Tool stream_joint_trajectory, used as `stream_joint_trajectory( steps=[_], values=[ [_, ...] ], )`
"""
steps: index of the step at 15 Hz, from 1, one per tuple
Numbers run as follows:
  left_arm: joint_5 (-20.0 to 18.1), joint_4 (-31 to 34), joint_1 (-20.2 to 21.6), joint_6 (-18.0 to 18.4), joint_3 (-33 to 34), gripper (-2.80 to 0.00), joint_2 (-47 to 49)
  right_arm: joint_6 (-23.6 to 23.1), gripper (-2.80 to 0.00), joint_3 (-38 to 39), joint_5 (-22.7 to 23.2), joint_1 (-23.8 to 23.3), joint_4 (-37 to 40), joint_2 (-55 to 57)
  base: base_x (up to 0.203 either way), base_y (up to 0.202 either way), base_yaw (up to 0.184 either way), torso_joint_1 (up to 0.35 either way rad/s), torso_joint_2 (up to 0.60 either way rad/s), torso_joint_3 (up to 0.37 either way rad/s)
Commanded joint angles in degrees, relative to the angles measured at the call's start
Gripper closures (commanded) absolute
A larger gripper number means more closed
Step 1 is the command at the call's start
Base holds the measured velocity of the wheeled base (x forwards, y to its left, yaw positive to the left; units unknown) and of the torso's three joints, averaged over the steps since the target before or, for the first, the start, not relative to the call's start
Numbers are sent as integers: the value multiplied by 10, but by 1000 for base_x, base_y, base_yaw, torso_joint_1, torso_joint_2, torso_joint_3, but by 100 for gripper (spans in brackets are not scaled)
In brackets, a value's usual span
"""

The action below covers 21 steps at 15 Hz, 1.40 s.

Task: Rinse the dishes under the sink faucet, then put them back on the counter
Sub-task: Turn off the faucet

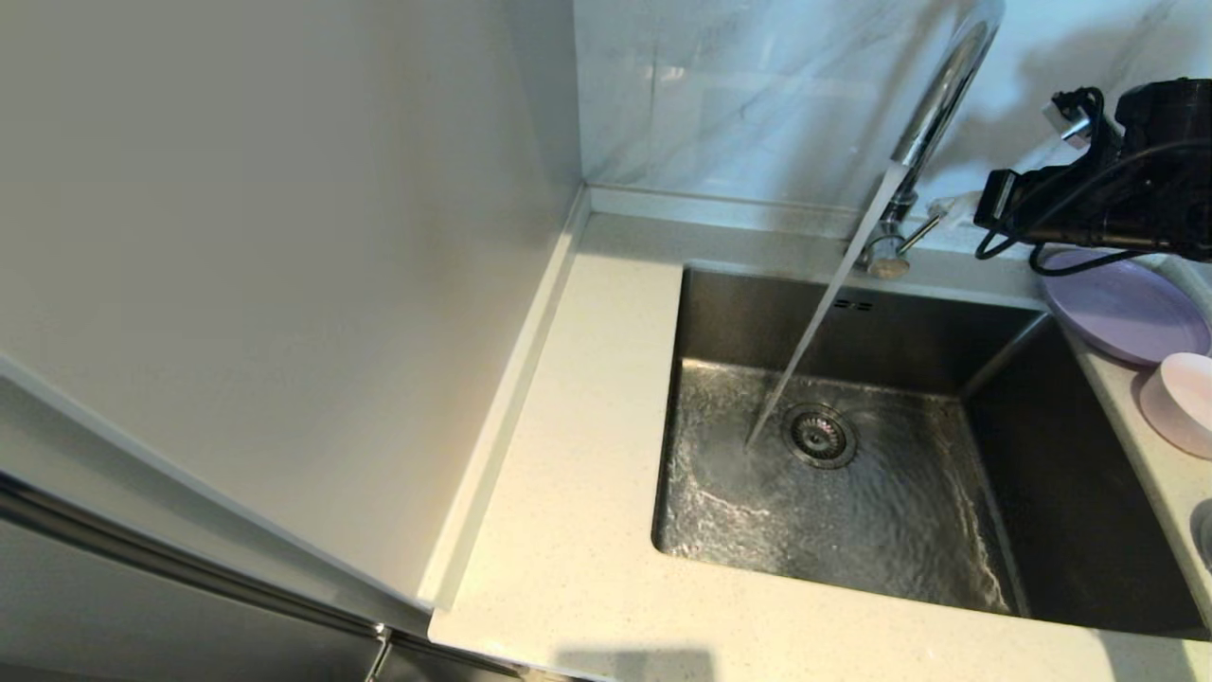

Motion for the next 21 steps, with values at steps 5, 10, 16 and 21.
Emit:
stream_joint_trajectory(
  steps=[5,10,16,21],
  values=[
    [0,0,0,0,0,0,0,-17,0,1,-10,-3,-13,-2,0,0,0,0,0,0],
    [0,0,0,0,0,0,0,-34,0,4,-25,-17,-11,0,0,0,0,0,0,0],
    [0,0,0,0,0,0,0,-71,0,12,-25,-34,80,-4,0,0,0,0,0,0],
    [0,0,0,0,0,0,0,-44,0,11,121,-61,179,-18,0,0,0,0,0,0]
  ],
)
